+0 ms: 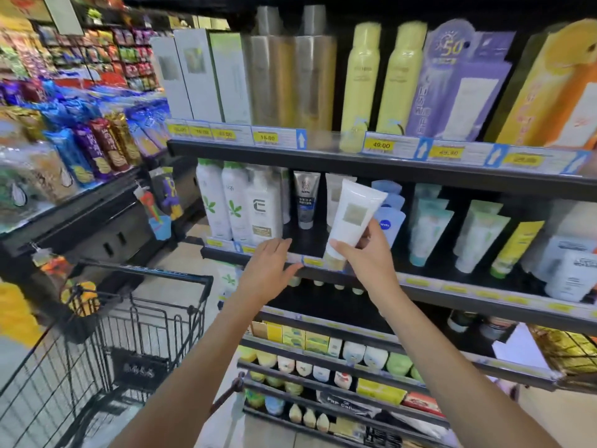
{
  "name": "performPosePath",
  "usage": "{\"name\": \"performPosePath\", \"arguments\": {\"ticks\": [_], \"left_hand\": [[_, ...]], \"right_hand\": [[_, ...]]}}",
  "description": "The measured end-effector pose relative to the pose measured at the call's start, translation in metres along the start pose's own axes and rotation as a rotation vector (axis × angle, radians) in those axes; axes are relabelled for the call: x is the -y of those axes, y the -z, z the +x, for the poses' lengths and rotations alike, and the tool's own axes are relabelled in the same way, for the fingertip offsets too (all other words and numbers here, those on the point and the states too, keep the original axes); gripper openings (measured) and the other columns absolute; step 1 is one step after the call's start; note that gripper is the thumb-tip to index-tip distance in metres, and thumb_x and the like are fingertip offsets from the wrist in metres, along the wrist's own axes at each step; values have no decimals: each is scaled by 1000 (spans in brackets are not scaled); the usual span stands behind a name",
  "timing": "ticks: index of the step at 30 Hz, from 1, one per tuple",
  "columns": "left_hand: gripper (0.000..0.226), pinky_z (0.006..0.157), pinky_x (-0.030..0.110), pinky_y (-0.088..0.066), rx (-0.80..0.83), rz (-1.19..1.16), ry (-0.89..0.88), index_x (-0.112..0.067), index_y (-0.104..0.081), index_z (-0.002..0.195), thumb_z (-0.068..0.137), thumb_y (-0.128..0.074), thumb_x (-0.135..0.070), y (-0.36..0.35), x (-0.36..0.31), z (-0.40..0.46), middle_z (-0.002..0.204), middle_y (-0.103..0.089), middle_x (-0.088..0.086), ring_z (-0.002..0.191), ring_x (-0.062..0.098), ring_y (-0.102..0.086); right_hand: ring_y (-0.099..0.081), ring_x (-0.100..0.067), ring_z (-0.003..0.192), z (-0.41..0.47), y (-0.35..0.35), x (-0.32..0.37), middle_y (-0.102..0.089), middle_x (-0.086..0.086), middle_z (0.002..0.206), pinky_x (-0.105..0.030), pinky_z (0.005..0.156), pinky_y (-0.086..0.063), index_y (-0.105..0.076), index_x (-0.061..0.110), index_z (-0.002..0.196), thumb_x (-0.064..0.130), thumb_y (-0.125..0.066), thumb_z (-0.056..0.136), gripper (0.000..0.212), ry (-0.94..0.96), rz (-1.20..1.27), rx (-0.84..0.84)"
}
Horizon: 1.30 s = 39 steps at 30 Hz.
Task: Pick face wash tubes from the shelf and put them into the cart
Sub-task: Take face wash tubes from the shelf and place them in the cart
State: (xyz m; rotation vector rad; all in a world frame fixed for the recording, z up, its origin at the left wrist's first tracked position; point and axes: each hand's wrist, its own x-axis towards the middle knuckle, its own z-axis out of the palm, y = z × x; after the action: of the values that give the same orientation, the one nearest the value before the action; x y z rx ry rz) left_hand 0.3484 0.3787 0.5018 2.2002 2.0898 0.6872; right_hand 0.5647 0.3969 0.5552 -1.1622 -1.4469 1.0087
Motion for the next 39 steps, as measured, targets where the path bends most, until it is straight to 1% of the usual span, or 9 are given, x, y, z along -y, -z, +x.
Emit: {"name": "performPosePath", "arguments": {"ticks": [5, 9, 10, 17, 22, 25, 28, 34, 39], "left_hand": [[66, 115, 39, -38, 67, 35, -35, -12, -43, 153, 102, -53, -52, -6, 21, 21, 148, -54, 9, 138, 27, -46], [63, 104, 44, -47, 72, 120, -118, -14, -56, 143, 98, -56, -58, -16, 37, 29, 131, -68, 8, 120, 29, -61], [60, 100, 44, -47, 66, 151, -152, -14, -59, 139, 98, -57, -57, -18, 40, 30, 124, -70, 7, 114, 29, -63], [31, 75, 40, -45, 18, 220, -271, -18, -67, 104, 94, -67, -48, -20, 50, 33, 90, -69, 1, 85, 26, -65], [32, 83, 41, -44, 10, 214, -257, -20, -66, 113, 98, -61, -48, -21, 50, 32, 98, -70, 1, 92, 26, -64], [34, 89, 41, -43, -4, 197, -251, -20, -64, 120, 100, -59, -47, -20, 49, 30, 105, -69, 2, 99, 25, -63], [34, 91, 40, -43, -6, 196, -245, -21, -63, 121, 100, -57, -48, -20, 48, 28, 107, -69, 1, 100, 24, -63], [37, 96, 40, -42, -4, 178, -239, -20, -62, 126, 101, -56, -47, -18, 47, 26, 114, -69, 2, 106, 24, -62], [38, 101, 37, -40, 13, 147, -229, -19, -60, 128, 103, -55, -47, -17, 46, 26, 118, -67, 2, 111, 22, -60]], "right_hand": [[-64, -13, 109, 37, -30, 1, -67, 4, 119, -36, 91, -56, -54, 26, 123, 16, -84, 82, 52, 14, -105, -53], [-58, -9, 104, 55, -49, -6, -63, 7, 117, -17, 75, -46, -56, 16, 130, 16, -86, 82, 57, -35, -214, -88], [-57, -9, 103, 58, -53, -10, -63, 7, 117, -17, 75, -45, -56, 16, 129, 16, -86, 81, 57, -54, -246, -93], [-64, -24, 118, 70, -66, -32, -68, -2, 125, -40, 95, -53, -53, 18, 125, 15, -87, 77, 59, -175, -406, -180], [-62, -27, 120, 63, -75, -33, -67, -6, 128, -35, 89, -48, -50, 13, 127, 27, -89, 76, 65, -199, -538, -200], [-63, -30, 119, 63, -80, -32, -66, -9, 128, -38, 88, -50, -49, 10, 128, 34, -90, 76, 70, -186, -611, -227], [-62, -32, 120, 69, -81, -32, -64, -12, 129, -40, 89, -51, -48, 9, 129, 31, -89, 77, 70, -221, -632, -237], [-60, -35, 124, 85, -82, -25, -62, -16, 135, -36, 84, -46, -47, 6, 134, 25, -86, 83, 67, -308, -605, -266], [-60, -34, 124, 90, -83, -28, -61, -15, 135, -38, 89, -49, -47, 7, 134, 23, -85, 82, 67, -312, -587, -281]]}}
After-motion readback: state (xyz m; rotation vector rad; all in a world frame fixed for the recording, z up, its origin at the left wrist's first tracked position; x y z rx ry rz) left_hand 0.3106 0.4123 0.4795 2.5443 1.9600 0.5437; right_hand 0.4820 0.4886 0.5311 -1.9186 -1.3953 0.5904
